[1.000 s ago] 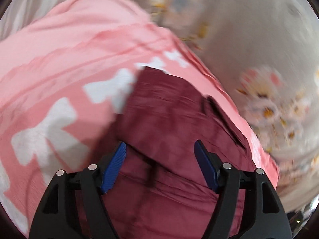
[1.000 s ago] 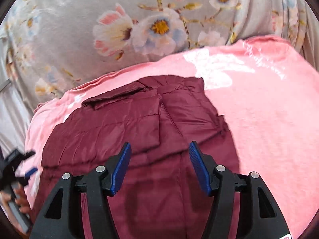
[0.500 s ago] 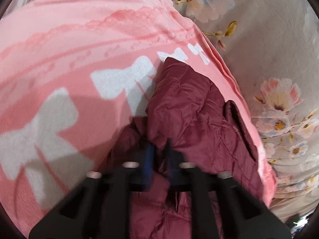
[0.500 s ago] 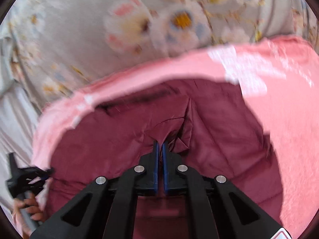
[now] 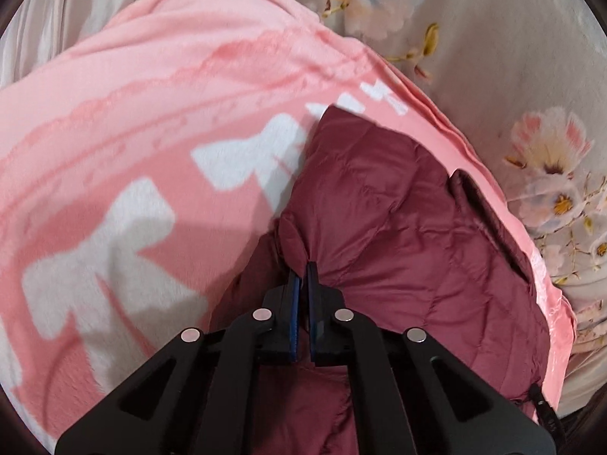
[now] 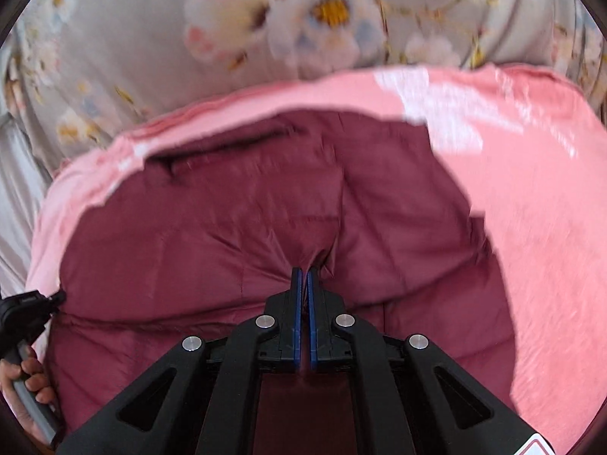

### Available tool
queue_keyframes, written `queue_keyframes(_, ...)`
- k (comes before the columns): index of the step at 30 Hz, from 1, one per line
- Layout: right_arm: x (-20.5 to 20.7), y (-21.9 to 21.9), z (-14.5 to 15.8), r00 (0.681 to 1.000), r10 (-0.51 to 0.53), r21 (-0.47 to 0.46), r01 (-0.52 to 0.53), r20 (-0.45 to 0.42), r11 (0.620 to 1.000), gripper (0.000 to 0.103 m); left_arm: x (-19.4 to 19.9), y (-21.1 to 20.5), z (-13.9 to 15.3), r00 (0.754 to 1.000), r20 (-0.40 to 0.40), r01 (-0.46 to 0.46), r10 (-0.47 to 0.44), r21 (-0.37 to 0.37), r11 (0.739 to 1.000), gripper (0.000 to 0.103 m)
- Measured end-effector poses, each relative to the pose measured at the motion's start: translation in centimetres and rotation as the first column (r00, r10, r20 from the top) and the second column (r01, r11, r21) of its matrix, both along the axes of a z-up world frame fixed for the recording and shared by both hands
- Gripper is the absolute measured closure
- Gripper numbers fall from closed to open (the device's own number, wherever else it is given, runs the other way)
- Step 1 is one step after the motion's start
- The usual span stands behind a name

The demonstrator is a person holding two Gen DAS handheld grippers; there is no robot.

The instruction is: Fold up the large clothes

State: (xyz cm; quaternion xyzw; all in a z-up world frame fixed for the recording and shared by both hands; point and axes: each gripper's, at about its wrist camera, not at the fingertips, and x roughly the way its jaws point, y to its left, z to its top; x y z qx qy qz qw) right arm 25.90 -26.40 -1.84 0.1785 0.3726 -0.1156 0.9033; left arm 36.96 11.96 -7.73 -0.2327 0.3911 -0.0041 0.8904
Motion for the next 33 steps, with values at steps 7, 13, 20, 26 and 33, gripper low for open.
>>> queue_keyframes(7, 0.3, 0.8, -1.8, 0.998, 0.004, -0.029, -0.006, -0.06, 1.0, 0.101, -0.3, -0.8, -0.4, 1.0, 0.007, 0.005, -0.006, 0.068, 0.998, 0.1)
queue_keyframes(13, 0.5, 0.9, -2.1, 0.997, 0.007, -0.049, -0.011, -0.072, 0.999, 0.1, -0.5, -1.4, -0.3, 1.0, 0.018, 0.003, -0.005, 0.116, 0.993, 0.098)
queue_keyframes(20, -1.8, 0.0, -1.3, 0.999, -0.03, 0.0, 0.03, 0.02, 1.0, 0.069, -2.9, -1.6, 0.6, 0.994, 0.099, -0.051, 0.036, 0.15, 0.987, 0.041)
queue_keyframes(26, -3.2, 0.2, -0.6, 0.997, -0.055, -0.007, 0.055, 0.054, 0.998, 0.063, -4.9, -1.5, 1.0, 0.993, 0.113, -0.036, 0.022, 0.123, 0.992, 0.041)
queue_keyframes(33, -4.8, -1.0, -0.9, 0.993, -0.095, 0.063, 0.091, 0.064, 0.994, 0.056, -6.7, -2.1, 0.8, 0.994, 0.104, 0.013, -0.028, 0.135, 0.991, 0.027)
